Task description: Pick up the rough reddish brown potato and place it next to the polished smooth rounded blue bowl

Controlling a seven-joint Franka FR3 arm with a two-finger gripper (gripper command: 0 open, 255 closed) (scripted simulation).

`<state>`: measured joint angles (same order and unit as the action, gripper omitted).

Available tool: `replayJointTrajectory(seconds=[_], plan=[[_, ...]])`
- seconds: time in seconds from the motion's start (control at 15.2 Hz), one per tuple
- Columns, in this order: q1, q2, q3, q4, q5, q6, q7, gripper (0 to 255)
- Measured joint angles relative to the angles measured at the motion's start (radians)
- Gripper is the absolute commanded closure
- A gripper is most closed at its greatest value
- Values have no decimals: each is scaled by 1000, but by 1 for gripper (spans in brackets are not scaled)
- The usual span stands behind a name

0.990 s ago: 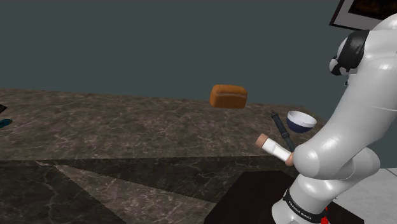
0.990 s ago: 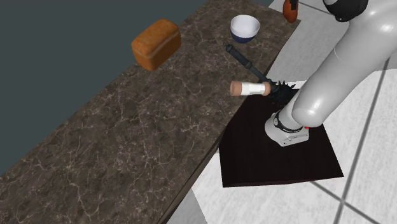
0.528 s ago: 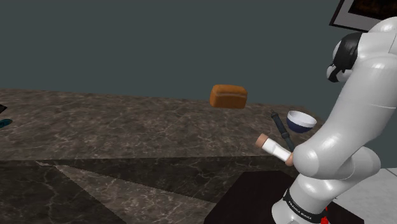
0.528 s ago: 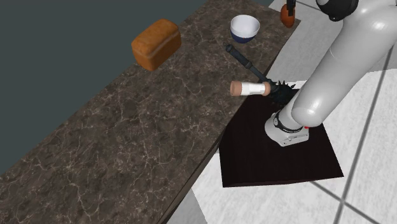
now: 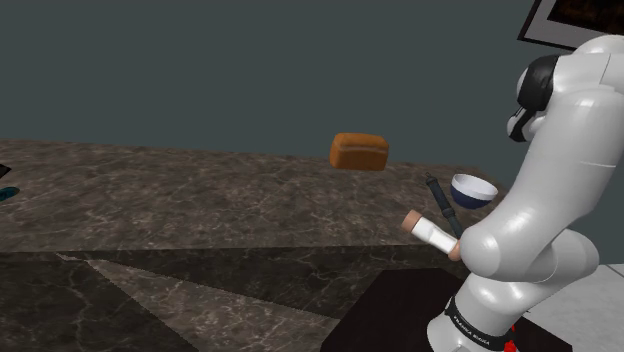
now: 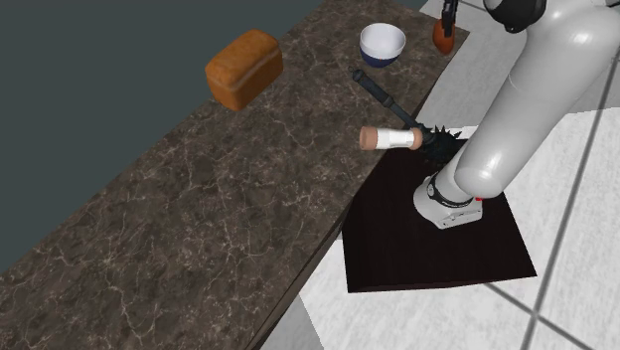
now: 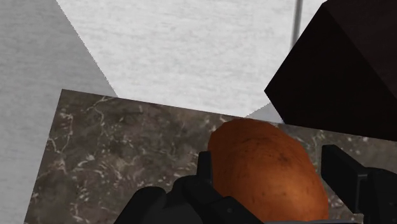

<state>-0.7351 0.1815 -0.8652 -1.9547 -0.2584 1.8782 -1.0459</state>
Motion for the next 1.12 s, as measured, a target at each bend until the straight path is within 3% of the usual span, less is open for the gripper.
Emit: replayJointTrajectory(seconds=[1.12], plan=[[-38, 109, 28, -81, 68, 187, -2, 255]])
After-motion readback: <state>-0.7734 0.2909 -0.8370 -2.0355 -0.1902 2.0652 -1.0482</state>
